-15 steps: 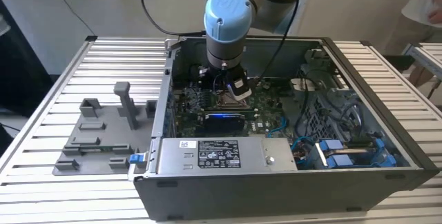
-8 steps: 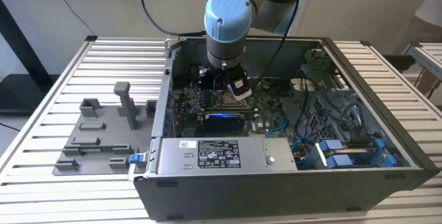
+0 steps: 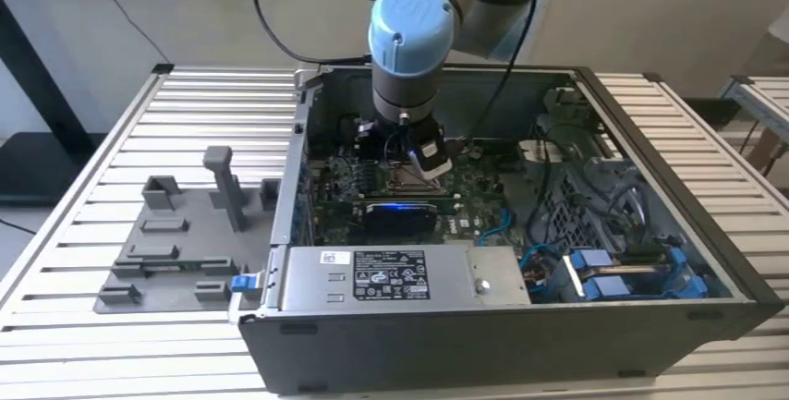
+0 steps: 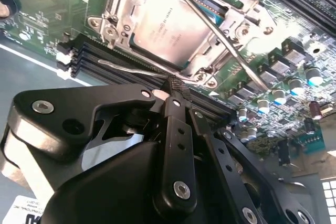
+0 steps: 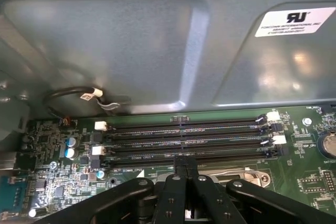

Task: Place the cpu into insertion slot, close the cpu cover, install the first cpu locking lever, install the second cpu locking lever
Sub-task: 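Install the first cpu locking lever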

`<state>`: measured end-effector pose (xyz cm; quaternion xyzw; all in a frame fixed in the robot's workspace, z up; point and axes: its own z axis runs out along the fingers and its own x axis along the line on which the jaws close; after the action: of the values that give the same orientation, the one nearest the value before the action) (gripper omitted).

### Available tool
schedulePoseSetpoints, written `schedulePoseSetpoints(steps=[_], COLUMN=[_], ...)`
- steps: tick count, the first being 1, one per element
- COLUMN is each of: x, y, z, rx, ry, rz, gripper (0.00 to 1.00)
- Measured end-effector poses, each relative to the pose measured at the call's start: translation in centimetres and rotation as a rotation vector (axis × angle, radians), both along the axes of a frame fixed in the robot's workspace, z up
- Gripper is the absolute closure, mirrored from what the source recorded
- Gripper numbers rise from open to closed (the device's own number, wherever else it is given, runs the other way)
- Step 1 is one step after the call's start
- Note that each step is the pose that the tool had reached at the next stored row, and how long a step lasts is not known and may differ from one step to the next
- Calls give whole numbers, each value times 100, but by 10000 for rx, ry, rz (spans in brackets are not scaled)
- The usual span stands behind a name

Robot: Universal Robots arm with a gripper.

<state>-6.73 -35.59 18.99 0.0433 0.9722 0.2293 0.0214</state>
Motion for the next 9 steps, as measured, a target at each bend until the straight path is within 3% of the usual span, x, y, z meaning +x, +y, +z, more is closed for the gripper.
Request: schedulePoseSetpoints(steps=[9], x=[54], y=[8], z=[-7], rx=[0], ry=[0], rz=[0], gripper=[89])
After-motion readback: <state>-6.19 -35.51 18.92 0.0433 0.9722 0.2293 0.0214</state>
